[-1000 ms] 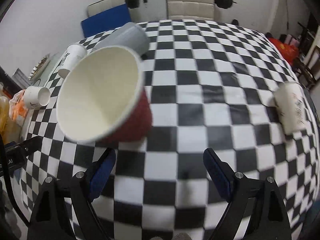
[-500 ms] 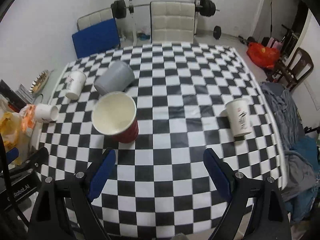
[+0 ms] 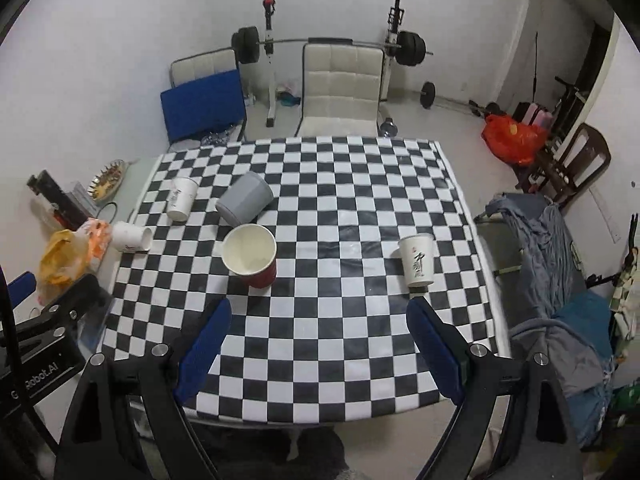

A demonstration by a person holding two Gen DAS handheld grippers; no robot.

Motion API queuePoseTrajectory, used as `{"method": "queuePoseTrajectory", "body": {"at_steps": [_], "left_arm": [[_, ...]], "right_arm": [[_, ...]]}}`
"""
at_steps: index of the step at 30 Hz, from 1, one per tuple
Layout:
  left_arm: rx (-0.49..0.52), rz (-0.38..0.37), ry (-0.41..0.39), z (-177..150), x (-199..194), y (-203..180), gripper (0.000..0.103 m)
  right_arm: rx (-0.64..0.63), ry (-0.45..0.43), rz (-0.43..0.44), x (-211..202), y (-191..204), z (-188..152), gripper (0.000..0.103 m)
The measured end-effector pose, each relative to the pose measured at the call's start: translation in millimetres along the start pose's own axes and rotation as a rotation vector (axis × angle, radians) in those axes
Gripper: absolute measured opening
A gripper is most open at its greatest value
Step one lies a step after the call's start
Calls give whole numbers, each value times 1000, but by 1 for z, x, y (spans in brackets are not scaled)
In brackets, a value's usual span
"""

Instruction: Flip cup upright

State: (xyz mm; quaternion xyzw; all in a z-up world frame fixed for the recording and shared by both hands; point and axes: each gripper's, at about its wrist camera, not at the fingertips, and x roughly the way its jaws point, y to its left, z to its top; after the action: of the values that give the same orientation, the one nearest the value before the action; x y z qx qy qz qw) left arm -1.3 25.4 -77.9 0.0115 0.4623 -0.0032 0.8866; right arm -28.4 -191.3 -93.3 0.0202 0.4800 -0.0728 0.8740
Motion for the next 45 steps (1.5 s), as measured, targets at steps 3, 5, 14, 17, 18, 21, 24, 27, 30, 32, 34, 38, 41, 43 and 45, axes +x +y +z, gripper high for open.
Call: {"method": "queuePoseTrajectory", "body": {"at_steps": [3,5,14,17,18,21,24,27,30,32,34,38,41,43,45], "left_arm": [[-10,2,-4,2,-16,1,101],[-17,7,-4,2,-25,2,101],[-30,37,-16,3,-55,9,101],[-32,42,-16,4,-62,9,101],[-31,40,-17,4,-64,8,101],[-30,46,-24,5,-69,7,101],[-31,45,-25,6,-71,7,101],[-32,47,-30,9,-76,7,101],[-31,46,-30,10,-78,8,101],[-27,46,-32,10,-78,8,101],[-30,44,-29,10,-78,7,101],[-32,46,-30,9,-77,6,101],[-32,49,-32,9,-77,6,101],[-31,48,-32,10,-78,6,101],[-32,49,-31,9,-77,6,101]], "right_arm": [[0,-6,19,-23,-1,2,91],[-2,-22,18,-40,-2,2,91],[11,-36,34,-75,-6,5,91],[13,-39,40,-84,-6,6,91],[13,-35,43,-87,-6,6,91],[17,-34,50,-93,-6,7,91],[22,-36,54,-96,-5,8,91],[19,-35,47,-97,-3,8,91],[18,-32,45,-98,-1,9,91],[19,-30,42,-100,1,10,91],[18,-26,38,-100,1,10,91],[19,-25,28,-101,0,12,91],[19,-26,26,-101,-2,12,91],[21,-26,26,-101,-3,13,91],[19,-27,24,-101,-3,13,91]]}}
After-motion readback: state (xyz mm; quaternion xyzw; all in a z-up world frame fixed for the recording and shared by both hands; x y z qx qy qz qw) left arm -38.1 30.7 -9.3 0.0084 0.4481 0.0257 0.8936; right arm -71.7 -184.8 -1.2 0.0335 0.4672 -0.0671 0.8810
